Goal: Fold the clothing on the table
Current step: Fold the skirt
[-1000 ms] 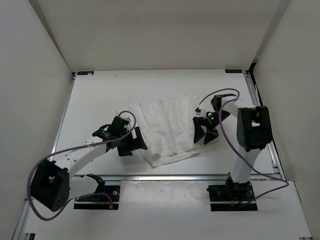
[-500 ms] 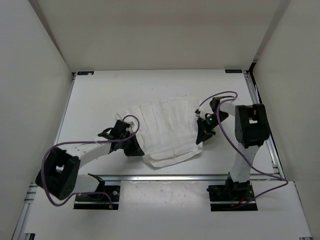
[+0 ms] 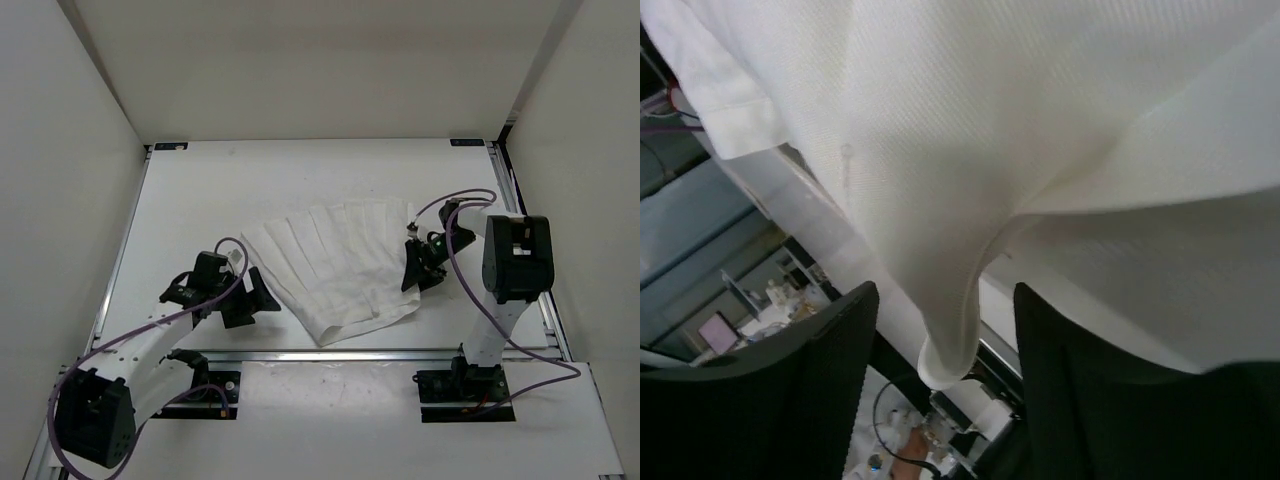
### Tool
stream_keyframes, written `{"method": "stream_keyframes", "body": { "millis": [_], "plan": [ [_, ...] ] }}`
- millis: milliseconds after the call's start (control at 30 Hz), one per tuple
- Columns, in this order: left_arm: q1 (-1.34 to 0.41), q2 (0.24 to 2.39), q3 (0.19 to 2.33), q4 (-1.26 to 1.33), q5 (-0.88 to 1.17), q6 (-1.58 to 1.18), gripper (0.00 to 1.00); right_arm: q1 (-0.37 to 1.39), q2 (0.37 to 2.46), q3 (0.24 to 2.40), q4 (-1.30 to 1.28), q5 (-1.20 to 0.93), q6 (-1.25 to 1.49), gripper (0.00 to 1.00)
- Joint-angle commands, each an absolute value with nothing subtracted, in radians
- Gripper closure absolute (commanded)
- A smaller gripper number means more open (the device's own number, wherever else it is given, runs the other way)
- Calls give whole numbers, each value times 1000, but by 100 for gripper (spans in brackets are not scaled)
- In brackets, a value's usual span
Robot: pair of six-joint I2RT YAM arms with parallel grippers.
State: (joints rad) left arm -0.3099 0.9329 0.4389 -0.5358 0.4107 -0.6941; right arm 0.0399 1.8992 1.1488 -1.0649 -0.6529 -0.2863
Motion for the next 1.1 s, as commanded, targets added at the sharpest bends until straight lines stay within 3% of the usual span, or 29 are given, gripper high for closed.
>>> {"method": "stream_keyframes", "body": {
  "millis": [0,67,167,333,700,800,833,900,967,1000,1033,1067],
  "plan": [
    [-374,934,469,-546,377,-707,1,46,1856,1141,-1072,-595,-305,34],
    [-390,916,457,-519,402,-750,2,46,1812,1114,-1062,-551,-301,15],
    [-440,878,431,-419,385,-846,2,48,1773,1082,-1057,-522,-310,12],
    [-592,943,390,-212,324,-1011,1,23,1763,1037,-1052,-511,-296,28],
    [-695,1293,578,-209,278,-908,1,69,1778,1037,-994,-488,-284,38],
    [-699,1333,586,-195,273,-907,2,69,1781,1026,-973,-474,-282,49],
    [-695,1341,587,-196,270,-904,2,74,1782,1023,-966,-476,-282,58],
    [-686,1339,572,-178,291,-904,16,69,1790,1023,-962,-477,-285,87],
    [-661,1304,548,-169,319,-905,46,66,1796,1028,-974,-495,-291,100],
    [-654,1293,534,-173,333,-917,81,52,1795,1026,-988,-518,-308,100],
    [-638,1261,517,-189,331,-919,100,40,1792,1026,-1003,-531,-322,99],
    [-623,1228,502,-204,325,-928,100,34,1795,1023,-1005,-557,-349,100]
  ]
}}
